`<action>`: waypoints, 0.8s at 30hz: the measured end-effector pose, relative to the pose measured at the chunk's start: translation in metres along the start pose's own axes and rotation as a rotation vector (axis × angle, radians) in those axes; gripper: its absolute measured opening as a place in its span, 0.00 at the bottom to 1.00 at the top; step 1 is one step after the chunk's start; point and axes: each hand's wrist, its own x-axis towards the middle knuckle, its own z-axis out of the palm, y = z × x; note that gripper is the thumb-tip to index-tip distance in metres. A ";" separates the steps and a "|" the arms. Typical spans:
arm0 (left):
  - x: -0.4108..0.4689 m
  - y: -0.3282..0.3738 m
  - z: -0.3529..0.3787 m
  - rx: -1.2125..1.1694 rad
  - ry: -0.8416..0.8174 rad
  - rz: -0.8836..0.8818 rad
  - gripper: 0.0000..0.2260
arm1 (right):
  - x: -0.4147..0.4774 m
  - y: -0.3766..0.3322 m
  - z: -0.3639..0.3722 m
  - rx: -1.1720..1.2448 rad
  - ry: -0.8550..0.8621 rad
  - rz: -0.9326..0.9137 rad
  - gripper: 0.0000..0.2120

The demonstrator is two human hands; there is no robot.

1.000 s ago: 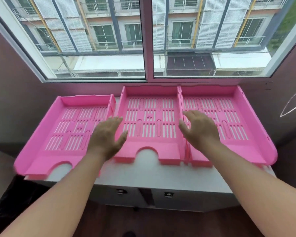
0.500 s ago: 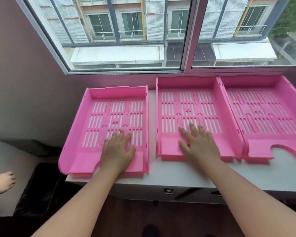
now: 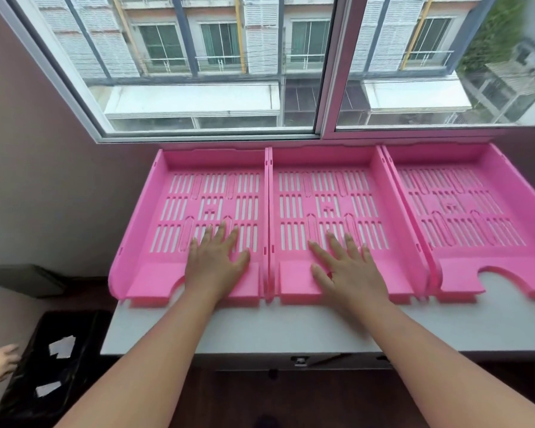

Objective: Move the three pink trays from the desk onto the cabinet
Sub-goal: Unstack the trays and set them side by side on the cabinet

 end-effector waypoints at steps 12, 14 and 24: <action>0.007 0.006 -0.002 0.001 -0.062 -0.001 0.30 | 0.009 0.003 -0.019 0.023 -0.066 -0.021 0.29; 0.003 0.014 -0.011 -0.153 -0.033 -0.025 0.29 | 0.005 0.006 -0.038 0.112 0.074 -0.040 0.28; -0.013 0.097 -0.026 -0.711 -0.100 -0.181 0.30 | -0.003 0.079 -0.059 0.359 0.239 0.450 0.34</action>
